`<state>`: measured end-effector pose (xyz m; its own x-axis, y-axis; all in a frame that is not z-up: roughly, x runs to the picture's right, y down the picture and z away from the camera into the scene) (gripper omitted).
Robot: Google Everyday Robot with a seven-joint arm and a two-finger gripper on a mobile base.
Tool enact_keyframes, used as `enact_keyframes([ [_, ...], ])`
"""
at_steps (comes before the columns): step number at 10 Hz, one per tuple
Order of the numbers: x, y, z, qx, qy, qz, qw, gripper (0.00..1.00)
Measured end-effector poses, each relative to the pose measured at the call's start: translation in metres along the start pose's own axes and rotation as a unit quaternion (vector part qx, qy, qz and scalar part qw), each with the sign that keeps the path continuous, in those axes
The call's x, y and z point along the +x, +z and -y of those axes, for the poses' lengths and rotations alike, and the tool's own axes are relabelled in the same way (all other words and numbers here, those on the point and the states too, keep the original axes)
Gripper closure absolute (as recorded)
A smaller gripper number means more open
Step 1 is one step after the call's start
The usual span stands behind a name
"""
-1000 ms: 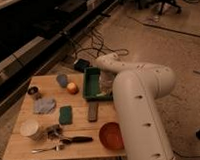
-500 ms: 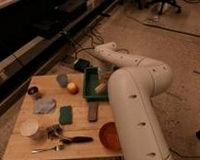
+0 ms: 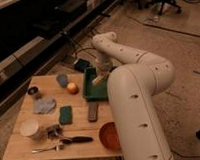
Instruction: Place banana in table surface
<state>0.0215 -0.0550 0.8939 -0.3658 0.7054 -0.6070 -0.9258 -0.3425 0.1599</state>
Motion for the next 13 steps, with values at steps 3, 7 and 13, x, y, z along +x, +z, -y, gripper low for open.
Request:
enact_keyframes([
  [3,0.017,-0.03,-0.022,-0.035,-0.036,-0.008,0.9987,1.0],
  [7,0.049,-0.026,-0.05,-0.068,-0.101,-0.035,0.9919,1.0],
  [13,0.102,0.02,-0.098,-0.098,-0.22,-0.057,0.9688,1.0],
])
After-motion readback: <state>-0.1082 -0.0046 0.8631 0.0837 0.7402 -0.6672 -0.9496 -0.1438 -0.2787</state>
